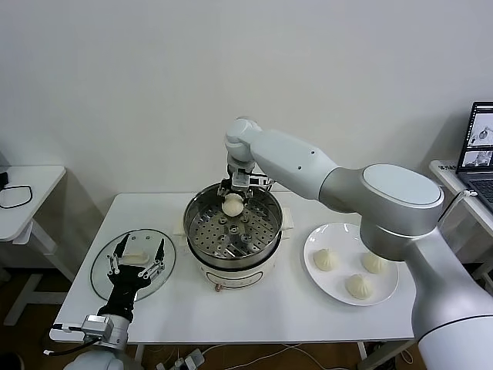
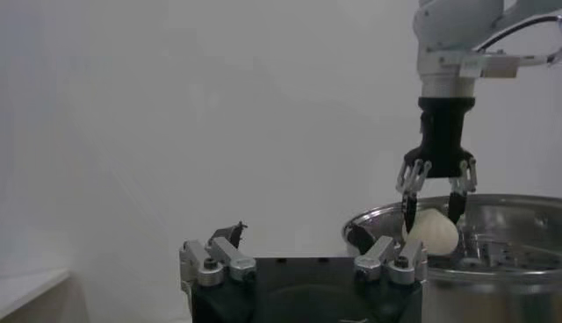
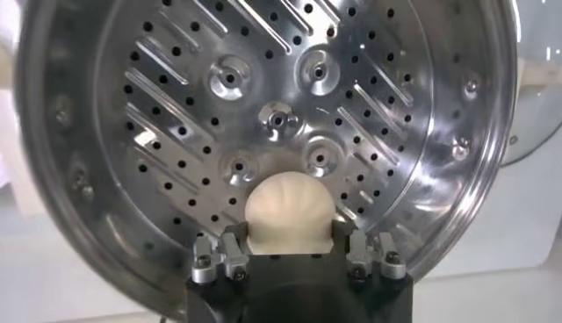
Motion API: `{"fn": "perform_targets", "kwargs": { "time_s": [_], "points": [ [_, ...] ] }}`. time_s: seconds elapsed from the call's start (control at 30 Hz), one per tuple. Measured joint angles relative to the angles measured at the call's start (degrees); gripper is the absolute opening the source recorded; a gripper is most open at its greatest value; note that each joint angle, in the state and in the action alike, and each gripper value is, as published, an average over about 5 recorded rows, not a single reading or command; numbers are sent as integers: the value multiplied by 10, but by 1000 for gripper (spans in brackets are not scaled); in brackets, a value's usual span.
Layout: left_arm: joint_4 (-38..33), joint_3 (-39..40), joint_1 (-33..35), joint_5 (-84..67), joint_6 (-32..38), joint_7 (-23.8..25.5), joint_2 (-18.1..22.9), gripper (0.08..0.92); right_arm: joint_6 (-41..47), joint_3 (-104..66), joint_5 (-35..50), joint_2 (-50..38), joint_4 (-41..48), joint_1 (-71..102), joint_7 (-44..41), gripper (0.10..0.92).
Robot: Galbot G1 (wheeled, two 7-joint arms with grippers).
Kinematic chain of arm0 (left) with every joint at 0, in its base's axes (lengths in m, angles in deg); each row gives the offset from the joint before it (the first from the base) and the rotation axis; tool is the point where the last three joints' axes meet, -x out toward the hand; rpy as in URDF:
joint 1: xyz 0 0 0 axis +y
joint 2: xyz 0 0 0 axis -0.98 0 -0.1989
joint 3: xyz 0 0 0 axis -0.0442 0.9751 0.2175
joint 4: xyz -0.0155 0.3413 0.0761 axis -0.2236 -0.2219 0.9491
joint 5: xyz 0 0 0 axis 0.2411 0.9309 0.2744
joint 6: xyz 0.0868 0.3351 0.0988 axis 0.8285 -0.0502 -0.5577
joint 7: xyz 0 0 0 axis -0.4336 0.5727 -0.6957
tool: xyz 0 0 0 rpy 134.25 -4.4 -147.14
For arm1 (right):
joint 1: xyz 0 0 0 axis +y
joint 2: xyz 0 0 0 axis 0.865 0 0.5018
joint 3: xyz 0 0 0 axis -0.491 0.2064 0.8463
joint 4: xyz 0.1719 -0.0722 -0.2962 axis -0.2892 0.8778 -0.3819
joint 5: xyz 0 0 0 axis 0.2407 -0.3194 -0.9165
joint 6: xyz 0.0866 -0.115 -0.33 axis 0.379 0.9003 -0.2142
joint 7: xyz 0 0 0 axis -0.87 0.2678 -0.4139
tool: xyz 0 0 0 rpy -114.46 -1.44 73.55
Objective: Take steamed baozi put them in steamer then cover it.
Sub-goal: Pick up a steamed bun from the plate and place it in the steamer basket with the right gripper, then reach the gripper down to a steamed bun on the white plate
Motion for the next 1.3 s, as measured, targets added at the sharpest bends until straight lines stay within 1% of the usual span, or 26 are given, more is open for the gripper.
{"fn": "perform_targets", "kwargs": {
  "time_s": [0.03,0.13,0.23,0.37,0.5,0.63,0.9,1.1,1.3],
  "points": [
    [0,-1,0,0,0,0,0,823,1,0,-1,0,1,0,0,689],
    [0,-3,0,0,0,0,0,823,5,1,2,-2,0,0,-1,766],
    [1,-5,0,-1,0,0,0,823,12,6,18,-11,-10,-6,-8,812],
    [2,-4,0,-1,0,0,-1,823,33,20,62,-34,-44,-26,-22,822],
    [1,-2,0,-1,0,0,-1,823,73,44,129,-75,-97,-66,-42,823],
    [-5,0,3,-1,0,-1,0,823,140,74,208,-133,-162,-115,-65,823],
    [-18,6,11,-1,-1,-2,1,823,328,132,353,-282,-299,-174,-92,823],
    [-28,11,16,0,-2,-4,2,823,453,149,407,-387,-372,-177,-103,823],
    [-30,13,19,3,-1,-4,4,823,529,137,420,-461,-405,-132,-106,823]
  ]
}}
